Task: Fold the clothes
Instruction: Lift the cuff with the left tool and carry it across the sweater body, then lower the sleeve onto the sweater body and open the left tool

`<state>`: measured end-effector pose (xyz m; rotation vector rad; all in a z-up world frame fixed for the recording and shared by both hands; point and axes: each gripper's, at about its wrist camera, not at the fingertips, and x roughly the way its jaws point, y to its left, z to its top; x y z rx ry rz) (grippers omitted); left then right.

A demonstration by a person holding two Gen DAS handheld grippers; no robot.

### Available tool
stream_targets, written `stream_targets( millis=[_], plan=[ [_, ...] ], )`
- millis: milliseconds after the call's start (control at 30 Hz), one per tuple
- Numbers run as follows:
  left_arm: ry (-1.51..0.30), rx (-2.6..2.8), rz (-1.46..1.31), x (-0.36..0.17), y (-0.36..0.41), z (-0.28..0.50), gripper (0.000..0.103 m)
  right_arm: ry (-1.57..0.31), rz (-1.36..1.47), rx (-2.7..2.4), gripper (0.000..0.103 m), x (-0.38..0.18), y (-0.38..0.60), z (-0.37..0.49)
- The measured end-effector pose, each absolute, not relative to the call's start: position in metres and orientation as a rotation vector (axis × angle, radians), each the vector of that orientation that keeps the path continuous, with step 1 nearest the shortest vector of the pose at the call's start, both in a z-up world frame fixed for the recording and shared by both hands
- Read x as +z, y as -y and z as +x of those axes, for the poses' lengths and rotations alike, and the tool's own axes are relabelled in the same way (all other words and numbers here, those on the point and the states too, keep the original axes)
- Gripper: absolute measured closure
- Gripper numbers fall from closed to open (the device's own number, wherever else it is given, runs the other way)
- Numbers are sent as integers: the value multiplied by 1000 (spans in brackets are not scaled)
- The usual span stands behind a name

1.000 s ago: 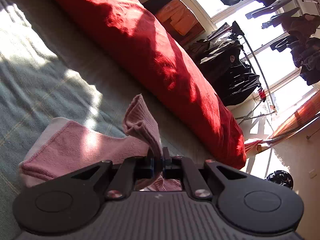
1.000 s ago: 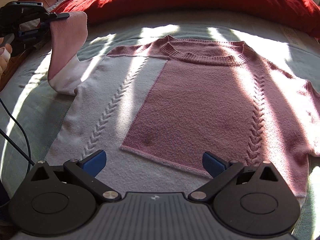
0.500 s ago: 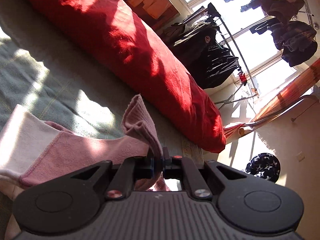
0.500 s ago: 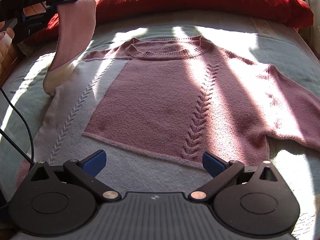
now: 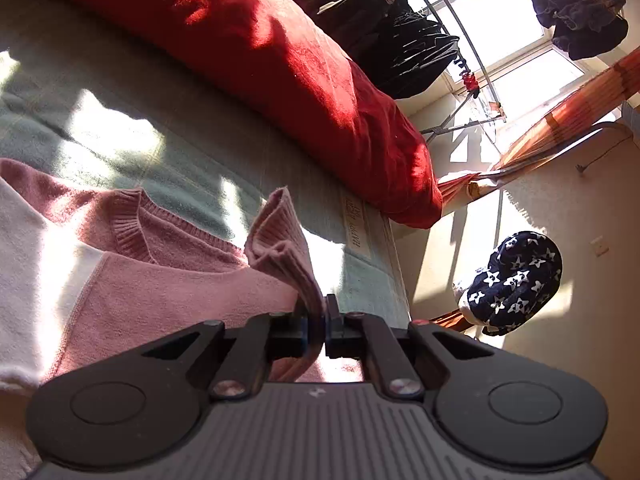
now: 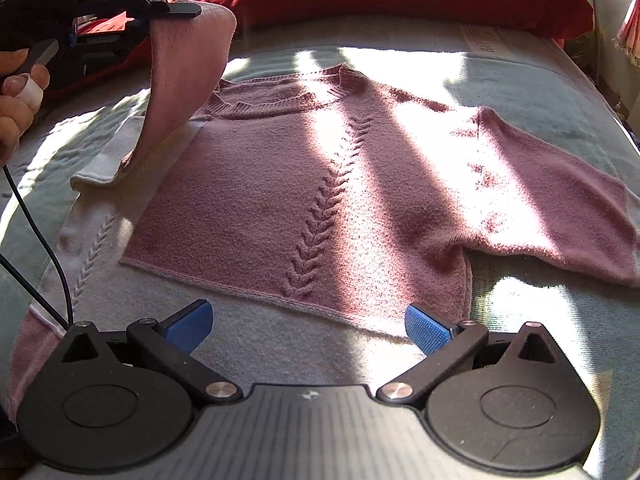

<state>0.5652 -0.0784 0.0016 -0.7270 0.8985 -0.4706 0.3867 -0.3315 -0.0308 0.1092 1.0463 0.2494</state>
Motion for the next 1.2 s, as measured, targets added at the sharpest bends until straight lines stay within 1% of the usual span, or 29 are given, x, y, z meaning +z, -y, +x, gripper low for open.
stream_targets(
  millis=[200, 500, 767, 967, 1067, 1133, 1200],
  plan=[
    [-947, -496, -635, -18, 110, 568, 98, -1045, 115, 239, 0, -31, 337, 385],
    [-996, -504, -623, -40, 124, 566, 98, -1053, 110, 226, 0, -33, 338, 385],
    [-1012, -540, -517, -42, 144, 561, 98, -1059, 100, 220, 0, -34, 333, 387],
    [-1073, -568, -475, -58, 153, 565, 96, -1070, 101, 209, 0, -36, 331, 387],
    [-1080, -599, -437, -58, 154, 561, 90, -1065, 102, 203, 0, -35, 331, 386],
    [-1059, -629, -415, -49, 151, 555, 82, -1063, 101, 201, 0, -33, 331, 385],
    [-1037, -655, -388, -38, 147, 548, 73, -1065, 99, 197, 0, -33, 331, 385]
  ],
)
